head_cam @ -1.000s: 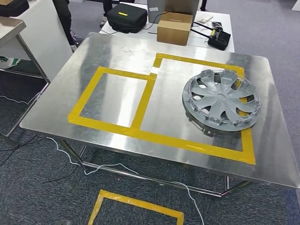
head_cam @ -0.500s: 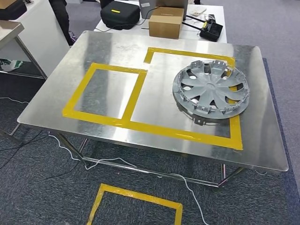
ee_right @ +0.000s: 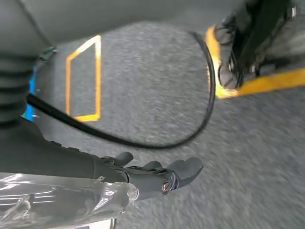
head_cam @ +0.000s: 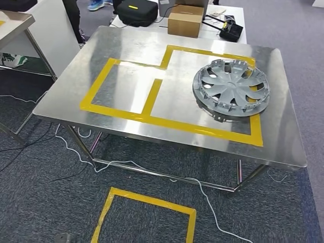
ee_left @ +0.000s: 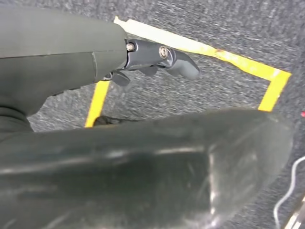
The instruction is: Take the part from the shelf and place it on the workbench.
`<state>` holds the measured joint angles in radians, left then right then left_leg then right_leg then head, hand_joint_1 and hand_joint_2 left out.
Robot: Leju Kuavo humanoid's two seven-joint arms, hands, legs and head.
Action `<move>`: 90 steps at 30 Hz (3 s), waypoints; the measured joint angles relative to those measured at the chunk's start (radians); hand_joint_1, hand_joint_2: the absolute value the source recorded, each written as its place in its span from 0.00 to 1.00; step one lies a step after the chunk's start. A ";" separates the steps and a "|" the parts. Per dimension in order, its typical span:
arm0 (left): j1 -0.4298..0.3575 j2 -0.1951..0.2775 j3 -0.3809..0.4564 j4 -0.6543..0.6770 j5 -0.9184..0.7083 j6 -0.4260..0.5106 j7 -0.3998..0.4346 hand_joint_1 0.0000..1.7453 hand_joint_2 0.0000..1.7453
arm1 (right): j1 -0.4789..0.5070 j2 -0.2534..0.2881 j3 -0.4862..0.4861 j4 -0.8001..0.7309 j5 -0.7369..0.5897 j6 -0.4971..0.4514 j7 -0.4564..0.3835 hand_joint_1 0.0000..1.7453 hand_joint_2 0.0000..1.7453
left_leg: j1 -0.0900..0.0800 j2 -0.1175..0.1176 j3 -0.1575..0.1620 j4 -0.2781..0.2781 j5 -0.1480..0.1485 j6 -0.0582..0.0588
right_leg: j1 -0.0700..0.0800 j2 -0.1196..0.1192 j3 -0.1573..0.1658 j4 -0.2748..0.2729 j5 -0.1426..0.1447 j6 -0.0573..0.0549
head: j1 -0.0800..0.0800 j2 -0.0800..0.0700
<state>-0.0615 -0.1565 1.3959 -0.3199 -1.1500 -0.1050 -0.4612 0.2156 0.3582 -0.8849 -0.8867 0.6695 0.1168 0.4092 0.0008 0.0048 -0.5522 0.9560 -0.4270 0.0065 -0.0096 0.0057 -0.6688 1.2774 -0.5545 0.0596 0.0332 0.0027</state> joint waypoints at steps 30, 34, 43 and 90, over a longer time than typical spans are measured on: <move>-0.010 0.031 -0.016 0.013 -0.006 0.000 0.005 0.00 0.00 | -0.076 -0.011 -0.074 0.171 0.090 0.062 -0.236 0.50 0.00 | -0.004 0.001 0.015 -0.016 0.005 0.001 | 0.005 -0.004 -0.007 0.007 0.001 -0.005 | -0.002 0.000; -0.009 0.029 -0.016 0.013 -0.006 0.000 0.005 0.00 0.00 | -0.094 -0.012 -0.101 0.178 0.121 0.046 -0.233 0.00 0.00 | -0.006 0.001 -0.031 -0.009 0.047 -0.012 | 0.009 -0.004 0.195 -0.233 0.058 -0.016 | -0.002 0.000; -0.008 0.031 -0.016 0.016 -0.010 0.000 0.011 0.00 0.00 | -0.136 -0.013 -0.179 0.216 0.167 0.024 -0.212 0.00 0.00 | 0.001 -0.002 -0.116 0.198 -0.120 -0.058 | 0.011 -0.008 0.155 -0.314 0.107 -0.062 | -0.007 0.000; -0.010 0.024 -0.016 0.017 0.006 0.009 0.022 0.00 0.00 | -0.193 -0.011 -0.309 0.248 0.182 -0.023 -0.262 0.00 0.00 | 0.018 0.016 0.030 0.023 -0.041 -0.015 | 0.006 0.005 -0.047 0.021 -0.010 0.001 | -0.002 0.000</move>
<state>-0.0715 -0.1324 1.3803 -0.3025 -1.1440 -0.0957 -0.4391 0.0221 0.3468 -1.1940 -0.6383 0.8513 0.0938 0.1471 0.0190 0.0208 -0.5217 0.9792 -0.4683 -0.0082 -0.0032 0.0103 -0.7155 1.2984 -0.5649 0.0602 0.0310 0.0027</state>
